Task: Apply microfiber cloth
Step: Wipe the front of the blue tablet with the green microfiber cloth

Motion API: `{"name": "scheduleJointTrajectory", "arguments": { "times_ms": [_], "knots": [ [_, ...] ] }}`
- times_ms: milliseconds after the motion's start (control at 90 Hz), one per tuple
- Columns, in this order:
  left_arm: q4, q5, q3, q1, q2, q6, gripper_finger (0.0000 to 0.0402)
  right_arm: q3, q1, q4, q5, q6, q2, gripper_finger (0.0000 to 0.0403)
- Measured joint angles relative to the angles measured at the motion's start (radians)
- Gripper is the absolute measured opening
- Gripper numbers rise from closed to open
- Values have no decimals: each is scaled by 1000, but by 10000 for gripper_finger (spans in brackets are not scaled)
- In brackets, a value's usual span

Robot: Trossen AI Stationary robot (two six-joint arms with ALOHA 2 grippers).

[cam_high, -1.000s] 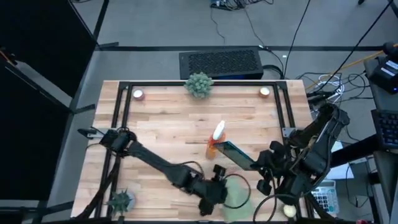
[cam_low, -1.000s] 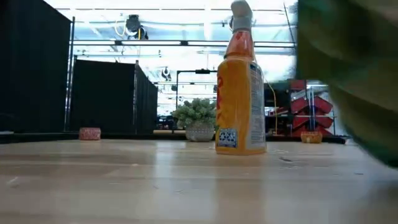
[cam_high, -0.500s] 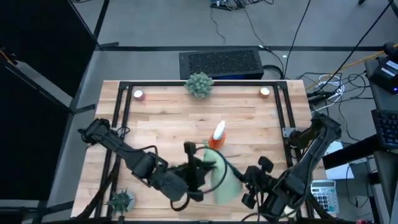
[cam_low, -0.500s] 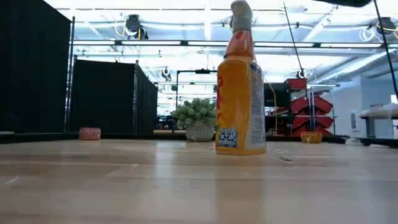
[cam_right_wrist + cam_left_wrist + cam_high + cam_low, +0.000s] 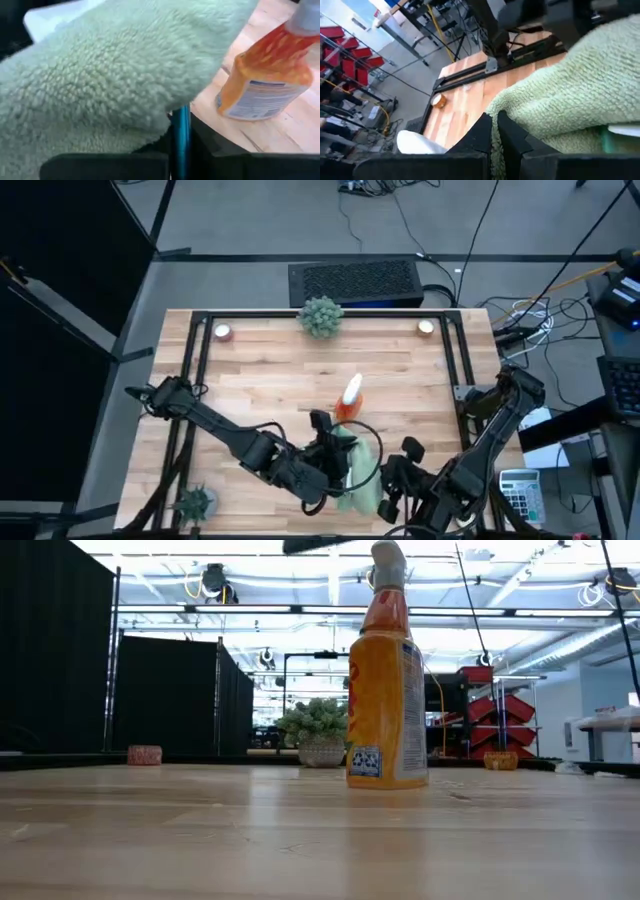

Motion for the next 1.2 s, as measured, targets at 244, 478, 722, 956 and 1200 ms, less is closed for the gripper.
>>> {"name": "scheduleJointTrajectory", "arguments": {
  "times_ms": [244, 478, 722, 956, 1200],
  "knots": [
    [19, -111, 13, -36, -99, 115, 0, 0, -29, -31, -34, 8, 0, 9],
    [-234, -126, 13, -118, -163, -45, 0, 0, -39, -122, 7, 106, 0, 9],
    [-531, -130, -96, -155, -166, -461, 0, 1, 9, -157, 104, 206, 0, 9],
    [-156, -155, -226, -121, -164, -308, 0, 1, 5, -96, 158, 188, 3, 9],
    [11, -128, -233, -67, -166, -119, 0, 1, -2, 50, 146, 43, 12, 9]
  ]
}}
